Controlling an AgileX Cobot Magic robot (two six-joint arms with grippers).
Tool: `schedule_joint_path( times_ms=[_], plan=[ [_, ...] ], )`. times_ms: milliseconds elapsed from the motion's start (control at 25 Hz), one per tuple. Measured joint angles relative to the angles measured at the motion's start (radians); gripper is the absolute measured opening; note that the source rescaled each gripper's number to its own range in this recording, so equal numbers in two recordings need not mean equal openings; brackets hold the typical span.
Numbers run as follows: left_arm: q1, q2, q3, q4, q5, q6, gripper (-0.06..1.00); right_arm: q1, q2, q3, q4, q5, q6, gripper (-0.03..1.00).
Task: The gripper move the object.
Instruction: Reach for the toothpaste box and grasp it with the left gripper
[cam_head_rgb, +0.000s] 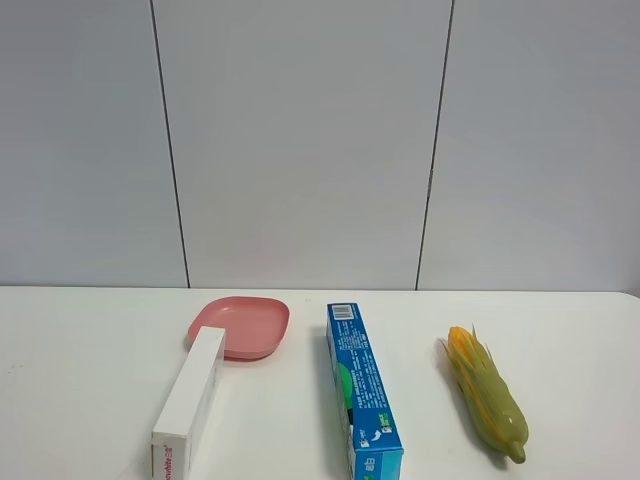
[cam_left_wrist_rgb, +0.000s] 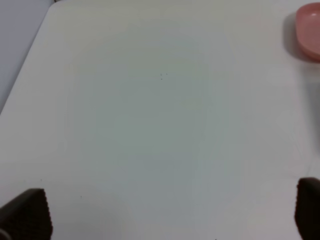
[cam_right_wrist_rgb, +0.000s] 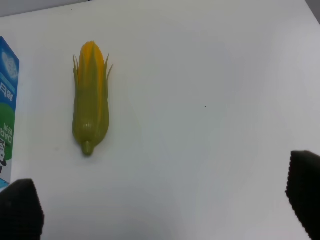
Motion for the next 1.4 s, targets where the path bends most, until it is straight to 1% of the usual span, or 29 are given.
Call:
schedule_joint_path(
  times_ms=[960,1120,1400],
  plan=[
    [0.000,0.000,-0.004,-0.006,-0.001,0.000,1.00,0.000,0.000,0.000,0.000,0.000,0.000,1.00],
    [0.000,0.043,-0.059,-0.043,-0.004,-0.005,1.00,0.000,0.000,0.000,0.000,0.000,0.000,1.00],
    [0.000,0.297,-0.208,-0.135,-0.004,-0.013,1.00,0.000,0.000,0.000,0.000,0.000,0.000,1.00]
  ],
)
